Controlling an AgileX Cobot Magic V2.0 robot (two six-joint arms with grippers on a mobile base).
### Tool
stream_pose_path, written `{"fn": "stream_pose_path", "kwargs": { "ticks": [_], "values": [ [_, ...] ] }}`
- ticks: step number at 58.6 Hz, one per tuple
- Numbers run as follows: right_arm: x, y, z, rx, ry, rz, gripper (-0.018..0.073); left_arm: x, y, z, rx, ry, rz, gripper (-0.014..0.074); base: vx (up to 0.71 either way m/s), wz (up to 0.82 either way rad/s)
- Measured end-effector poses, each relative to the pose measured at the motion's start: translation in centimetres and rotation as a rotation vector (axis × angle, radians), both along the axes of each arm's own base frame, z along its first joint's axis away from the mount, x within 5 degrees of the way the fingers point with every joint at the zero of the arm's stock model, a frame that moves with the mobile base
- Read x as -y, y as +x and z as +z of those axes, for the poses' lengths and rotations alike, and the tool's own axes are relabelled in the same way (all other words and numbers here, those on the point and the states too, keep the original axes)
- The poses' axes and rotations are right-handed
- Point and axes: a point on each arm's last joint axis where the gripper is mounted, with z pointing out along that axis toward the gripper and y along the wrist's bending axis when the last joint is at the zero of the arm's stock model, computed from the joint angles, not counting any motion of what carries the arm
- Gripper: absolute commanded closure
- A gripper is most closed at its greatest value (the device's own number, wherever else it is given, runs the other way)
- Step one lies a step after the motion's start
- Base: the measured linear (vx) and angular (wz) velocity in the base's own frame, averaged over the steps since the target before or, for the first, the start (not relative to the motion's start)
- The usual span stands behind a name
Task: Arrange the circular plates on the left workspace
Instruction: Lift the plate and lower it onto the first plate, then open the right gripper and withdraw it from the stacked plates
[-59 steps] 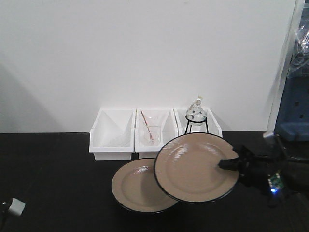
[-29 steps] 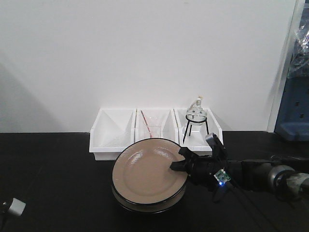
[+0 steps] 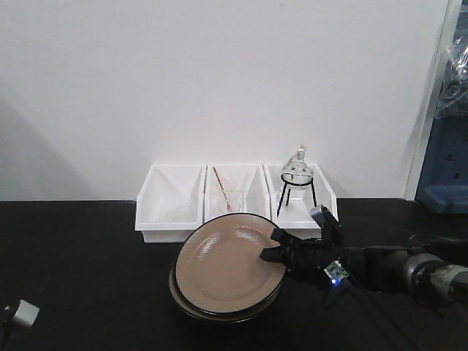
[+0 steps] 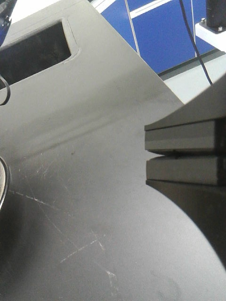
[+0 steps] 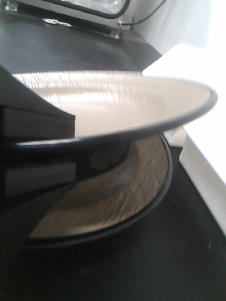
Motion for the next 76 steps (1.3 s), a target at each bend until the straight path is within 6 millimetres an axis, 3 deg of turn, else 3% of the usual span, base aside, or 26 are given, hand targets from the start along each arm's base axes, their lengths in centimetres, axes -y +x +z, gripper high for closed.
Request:
{"fn": "stream_pose_path", "kwargs": {
  "ticks": [5, 13, 33, 53, 62, 72, 76],
  "values": [
    [0.0, -0.1, 0.0, 0.03, -0.045, 0.035, 0.0173, 0.0, 0.0, 0.0, 0.0, 0.0, 0.0, 0.0596, 0.0, 0.0],
    [0.0, -0.3, -0.2, 0.114, -0.16, 0.123, 0.0106, 0.0, 0.0, 0.0, 0.0, 0.0, 0.0, 0.0596, 0.0, 0.0],
    [0.6, -0.1, 1.7, 0.335, -0.394, 0.187, 0.0106, 0.0, 0.0, 0.0, 0.0, 0.0, 0.0, 0.0596, 0.0, 0.0],
    [1.6, 0.3, 2.4, 0.387, -0.502, 0.163, 0.0117, 0.0, 0.0, 0.0, 0.0, 0.0, 0.0, 0.0596, 0.0, 0.0],
    [3.7, 0.5, 3.0, 0.366, -0.511, 0.122, 0.0236, 0.1, -0.1, 0.0, -0.001, -0.006, -0.007, 0.0596, 0.0, 0.0],
    [6.9, -0.3, 6.0, 0.328, -0.522, 0.104, 0.0558, -0.5, 0.4, -0.5, -0.056, 0.035, 0.093, 0.0596, 0.0, 0.0],
    [7.9, -1.0, 7.4, 0.306, -0.533, 0.14, 0.0572, -1.5, 0.7, -1.3, -0.102, 0.129, 0.194, 0.0596, 0.0, 0.0]
  ]
}}
